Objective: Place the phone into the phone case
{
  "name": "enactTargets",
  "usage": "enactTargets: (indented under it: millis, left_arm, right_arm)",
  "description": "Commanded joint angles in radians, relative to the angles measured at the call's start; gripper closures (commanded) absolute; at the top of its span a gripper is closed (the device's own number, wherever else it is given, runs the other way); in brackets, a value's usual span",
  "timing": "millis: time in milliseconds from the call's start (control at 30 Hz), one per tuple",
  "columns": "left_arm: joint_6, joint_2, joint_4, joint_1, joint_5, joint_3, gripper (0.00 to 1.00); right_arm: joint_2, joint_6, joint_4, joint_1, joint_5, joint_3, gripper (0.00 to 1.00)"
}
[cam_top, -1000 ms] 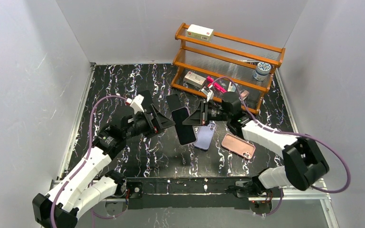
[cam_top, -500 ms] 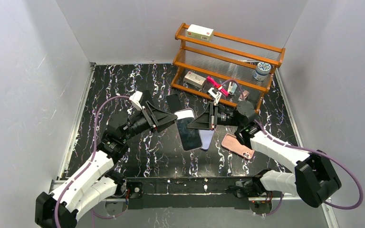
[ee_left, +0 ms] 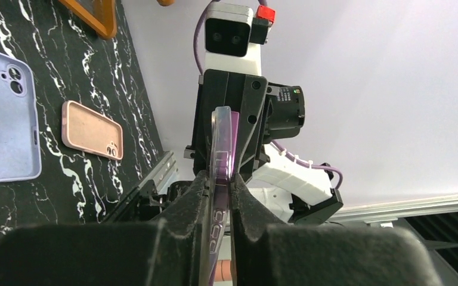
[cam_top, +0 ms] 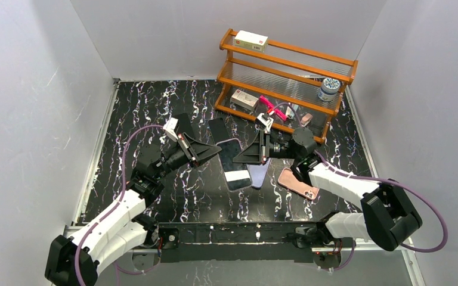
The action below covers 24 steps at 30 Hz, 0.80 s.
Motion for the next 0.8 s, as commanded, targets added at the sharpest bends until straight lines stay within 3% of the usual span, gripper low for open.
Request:
enactTargets:
  millis: [0, 133, 233, 300, 400, 500, 767]
  left_arm:
    - [0.055, 0.016, -0.016, -0.007, 0.012, 0.005, 1.0]
    - [0.26, 0.023, -0.322, -0.007, -0.047, 0.092, 1.0]
    - [0.311, 0.029, -0.396, -0.007, -0.051, 0.127, 1.0]
    - [0.314, 0.038, -0.399, -0.007, -0.037, 0.143, 0.89]
    - [0.313, 0.039, -0.421, -0.007, -0.033, 0.154, 0.55]
    - [0.275, 0.032, -0.38, -0.007, 0.004, 0.128, 0.41]
    - [0.07, -0.011, -0.11, -0.007, 0.093, -0.042, 0.41]
  right_arm:
    - [0.015, -0.007, 0.093, 0.012, -0.021, 0.021, 0.84]
    - [0.029, -0.044, 0.038, 0.012, 0.007, 0.036, 0.65]
    - [0.047, -0.045, 0.032, 0.011, 0.028, 0.049, 0.73]
    - [0.049, -0.052, 0.03, 0.011, 0.069, 0.048, 0.81]
    - [0.059, -0.052, 0.038, 0.01, 0.136, 0.051, 0.88]
    - [0.069, -0.02, 0.085, 0.008, 0.208, 0.052, 0.91]
    - [0.069, -0.004, 0.15, 0.005, 0.38, 0.038, 0.91]
